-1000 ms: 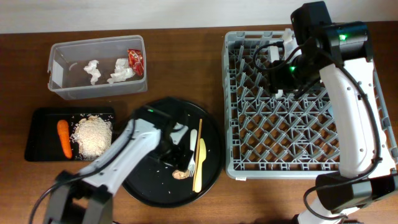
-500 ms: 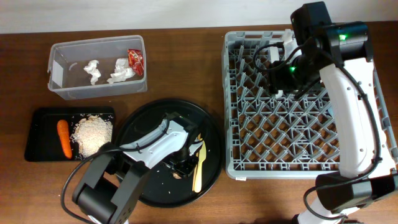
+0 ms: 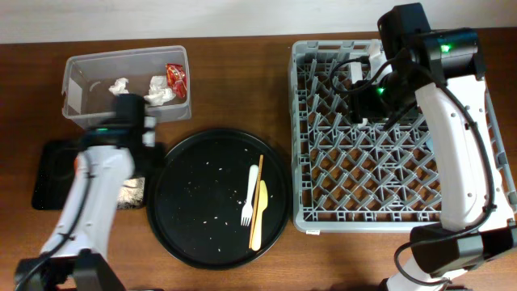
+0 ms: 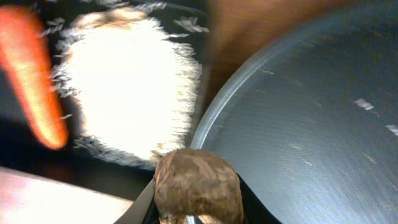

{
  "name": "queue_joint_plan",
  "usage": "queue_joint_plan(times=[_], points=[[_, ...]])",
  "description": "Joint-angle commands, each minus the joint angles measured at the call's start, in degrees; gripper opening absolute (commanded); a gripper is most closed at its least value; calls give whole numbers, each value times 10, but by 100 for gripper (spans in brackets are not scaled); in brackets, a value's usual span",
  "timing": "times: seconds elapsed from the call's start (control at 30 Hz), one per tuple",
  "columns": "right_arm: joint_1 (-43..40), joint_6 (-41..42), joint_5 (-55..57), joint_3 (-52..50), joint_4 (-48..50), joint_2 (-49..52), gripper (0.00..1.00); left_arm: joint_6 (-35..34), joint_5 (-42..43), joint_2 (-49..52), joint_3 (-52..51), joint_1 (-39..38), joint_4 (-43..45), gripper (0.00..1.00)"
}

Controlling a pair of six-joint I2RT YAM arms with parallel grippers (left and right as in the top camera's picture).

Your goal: Sort waste into correct bins and load items into the dishwasher rack

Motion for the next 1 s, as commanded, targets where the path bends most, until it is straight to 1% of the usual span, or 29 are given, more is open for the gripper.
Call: queue_joint_plan(times=[0.0, 0.03, 0.07, 0.13, 0.2, 0.23, 0.27, 0.3, 0.33, 0.37, 0.4, 0.47, 0.53, 0.57, 0.6, 0.63, 0.67, 0.7, 0.77, 0.8, 0.87, 0.93, 0.97], points=[[-2, 2, 9, -2, 0, 1, 64, -17, -8, -7, 5, 96, 45, 2], [-2, 2, 9, -2, 0, 1, 64, -17, -7, -7, 5, 111, 59, 2], [-2, 2, 9, -2, 0, 1, 64, -17, -8, -7, 5, 128, 75, 5], [-2, 2, 9, -2, 0, 1, 64, -16, -16, -1, 5, 155, 94, 15], [-2, 2, 9, -2, 0, 1, 64, -16, -16, 8, 5, 165, 95, 16], [-2, 2, 9, -2, 0, 1, 64, -16, -16, 17, 5, 166, 97, 22], [-2, 2, 9, -2, 0, 1, 64, -16, -16, 27, 5, 166, 97, 40], [-2, 2, 9, -2, 0, 1, 64, -16, -16, 31, 5, 166, 97, 49], [-2, 2, 9, -2, -1, 1, 64, -16, -16, 31, 5, 166, 98, 65], [-2, 2, 9, -2, -3, 1, 64, -16, -16, 31, 5, 166, 98, 74], [-2, 2, 9, -2, -4, 1, 64, -16, -16, 31, 5, 166, 97, 79], [-2, 2, 9, -2, -4, 1, 64, -17, -11, 22, 10, 166, 82, 80], [-2, 2, 9, -2, -3, 1, 64, -16, 45, -3, 17, 166, 71, 81], [-2, 2, 9, -2, 4, 0, 64, -16, 92, -35, 17, 166, 49, 81], [2, 2, 2, -1, 16, -4, 64, -16, 121, -61, 17, 166, 25, 83], [11, 2, -10, -1, 29, -12, 65, -15, 133, -80, 17, 166, 6, 84], [49, 3, -21, -1, 59, -29, 66, -16, 136, -99, 17, 166, -16, 87], [98, 10, -21, -1, 72, -35, 68, -16, 138, -106, 17, 166, -34, 94], [176, 49, -17, -3, 73, -26, 68, -16, 138, -106, 17, 166, -47, 94], [227, 94, -2, -5, 73, -12, 68, -16, 137, -106, 17, 166, -48, 94], [299, 172, 14, -15, 75, 15, 67, -16, 137, -106, 17, 166, -48, 95], [340, 235, 14, -57, 95, 31, 67, -16, 137, -106, 17, 166, -48, 94], [353, 277, 14, -112, 131, 32, 67, -16, 137, -106, 17, 166, -48, 94]])
